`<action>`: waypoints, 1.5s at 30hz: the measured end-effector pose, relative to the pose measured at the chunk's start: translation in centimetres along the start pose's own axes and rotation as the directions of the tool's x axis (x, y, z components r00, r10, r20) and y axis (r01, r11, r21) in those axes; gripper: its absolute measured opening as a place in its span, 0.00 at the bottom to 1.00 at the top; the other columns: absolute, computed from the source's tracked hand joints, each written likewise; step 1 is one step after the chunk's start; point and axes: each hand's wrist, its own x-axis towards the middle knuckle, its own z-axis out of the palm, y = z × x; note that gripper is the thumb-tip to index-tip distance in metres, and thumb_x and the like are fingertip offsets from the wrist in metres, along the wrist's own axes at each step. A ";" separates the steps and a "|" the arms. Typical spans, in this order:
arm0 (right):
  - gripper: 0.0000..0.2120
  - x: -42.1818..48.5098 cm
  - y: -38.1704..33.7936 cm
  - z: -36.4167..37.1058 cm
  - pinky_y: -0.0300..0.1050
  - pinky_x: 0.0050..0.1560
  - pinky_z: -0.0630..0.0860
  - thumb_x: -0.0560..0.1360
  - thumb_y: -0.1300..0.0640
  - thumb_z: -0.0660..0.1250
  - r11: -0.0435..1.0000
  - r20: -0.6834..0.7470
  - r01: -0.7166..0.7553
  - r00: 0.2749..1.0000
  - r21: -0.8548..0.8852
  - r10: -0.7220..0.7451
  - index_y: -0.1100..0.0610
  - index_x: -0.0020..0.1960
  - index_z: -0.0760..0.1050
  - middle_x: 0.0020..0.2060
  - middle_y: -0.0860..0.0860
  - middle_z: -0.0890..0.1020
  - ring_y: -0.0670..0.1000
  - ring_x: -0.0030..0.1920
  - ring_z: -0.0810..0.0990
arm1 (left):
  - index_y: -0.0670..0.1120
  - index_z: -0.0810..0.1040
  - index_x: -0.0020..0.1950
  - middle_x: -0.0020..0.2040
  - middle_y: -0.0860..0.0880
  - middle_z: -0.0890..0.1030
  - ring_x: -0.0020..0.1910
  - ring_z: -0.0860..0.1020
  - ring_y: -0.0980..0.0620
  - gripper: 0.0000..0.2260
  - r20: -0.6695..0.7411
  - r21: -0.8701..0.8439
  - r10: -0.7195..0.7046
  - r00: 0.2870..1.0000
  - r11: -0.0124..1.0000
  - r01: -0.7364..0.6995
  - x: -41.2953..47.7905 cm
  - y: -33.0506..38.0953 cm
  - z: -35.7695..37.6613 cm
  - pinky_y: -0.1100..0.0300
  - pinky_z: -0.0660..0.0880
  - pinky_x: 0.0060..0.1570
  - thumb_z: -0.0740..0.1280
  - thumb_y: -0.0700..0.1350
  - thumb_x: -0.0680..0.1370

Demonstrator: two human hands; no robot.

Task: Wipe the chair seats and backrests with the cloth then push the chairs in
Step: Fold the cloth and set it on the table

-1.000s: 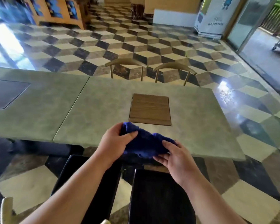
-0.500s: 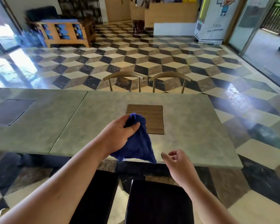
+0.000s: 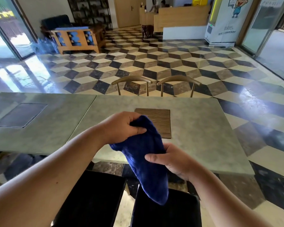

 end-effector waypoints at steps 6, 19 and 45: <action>0.15 0.9 -1.2 3.0 0.57 0.64 0.77 0.76 0.49 0.73 0.957 -0.196 0.020 0.980 0.290 0.039 0.54 0.59 0.83 0.58 0.59 0.85 0.60 0.61 0.83 | 0.51 0.81 0.63 0.52 0.55 0.81 0.49 0.81 0.49 0.34 -0.313 -0.122 -0.392 0.865 0.920 0.373 -0.4 -6.2 1.2 0.52 0.76 0.50 0.65 0.77 0.73; 0.11 6.2 0.4 4.7 0.51 0.51 0.83 0.78 0.68 0.66 0.984 -0.422 -0.112 0.892 0.136 0.160 0.58 0.57 0.82 0.54 0.61 0.86 0.56 0.52 0.85 | 0.40 0.83 0.62 0.55 0.38 0.87 0.57 0.85 0.36 0.08 0.165 -0.813 -0.361 0.918 0.477 0.334 -2.4 -12.8 4.9 0.39 0.81 0.61 0.71 0.39 0.83; 0.23 14.3 7.3 -2.1 0.55 0.50 0.83 0.80 0.56 0.64 0.876 -0.713 -0.440 0.678 -0.198 0.179 0.48 0.75 0.68 0.53 0.54 0.86 0.55 0.46 0.85 | 0.53 0.72 0.73 0.50 0.48 0.84 0.43 0.86 0.49 0.24 0.027 -0.373 -0.556 0.831 0.766 0.524 9.4 -19.6 9.6 0.50 0.84 0.46 0.74 0.49 0.79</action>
